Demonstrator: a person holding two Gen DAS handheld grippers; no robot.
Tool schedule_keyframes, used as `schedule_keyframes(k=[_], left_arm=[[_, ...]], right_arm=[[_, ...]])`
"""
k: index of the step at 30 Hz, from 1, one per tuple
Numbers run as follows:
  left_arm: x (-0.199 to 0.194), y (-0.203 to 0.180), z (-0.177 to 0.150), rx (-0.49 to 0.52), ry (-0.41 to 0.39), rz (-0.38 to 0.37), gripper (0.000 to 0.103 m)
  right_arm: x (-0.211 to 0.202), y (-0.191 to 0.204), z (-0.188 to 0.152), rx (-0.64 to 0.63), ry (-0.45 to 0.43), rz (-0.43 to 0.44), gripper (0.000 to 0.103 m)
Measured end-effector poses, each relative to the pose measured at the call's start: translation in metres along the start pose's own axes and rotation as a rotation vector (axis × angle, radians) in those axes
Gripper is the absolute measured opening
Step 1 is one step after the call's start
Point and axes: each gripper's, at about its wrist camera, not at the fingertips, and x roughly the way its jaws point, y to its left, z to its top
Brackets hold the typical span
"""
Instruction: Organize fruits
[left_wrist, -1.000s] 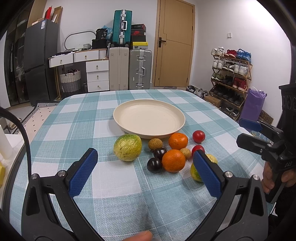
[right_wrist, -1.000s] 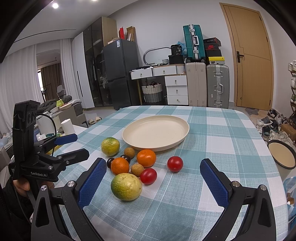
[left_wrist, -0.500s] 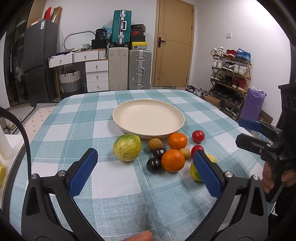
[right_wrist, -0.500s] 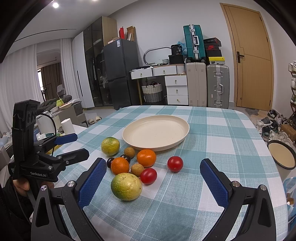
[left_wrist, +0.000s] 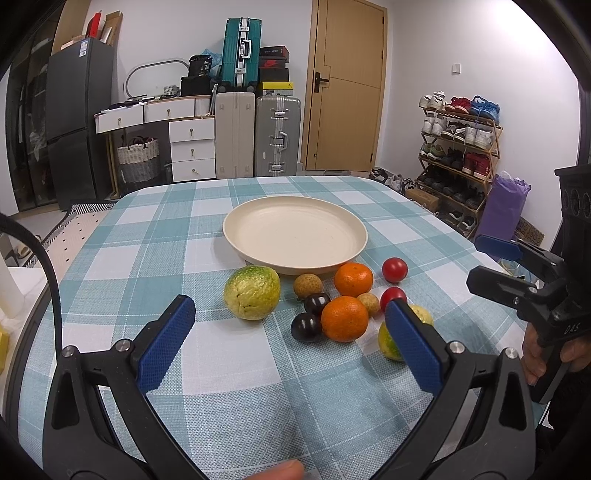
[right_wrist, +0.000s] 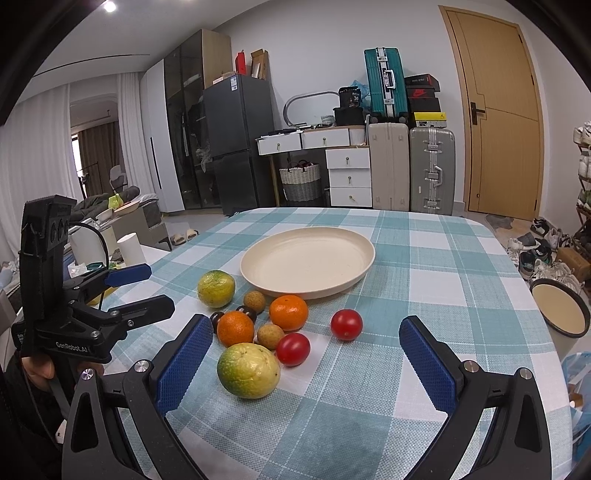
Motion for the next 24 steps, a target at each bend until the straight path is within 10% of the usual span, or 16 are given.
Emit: schedule_keyframes(k=[24], left_arm=[[0.0081,-0.0031,-0.0050,-0.001,0.003,-0.014,0.103]], right_arm=[[-0.0014,0.0023,0.0046,0.006,0.017,0.017,0.103]])
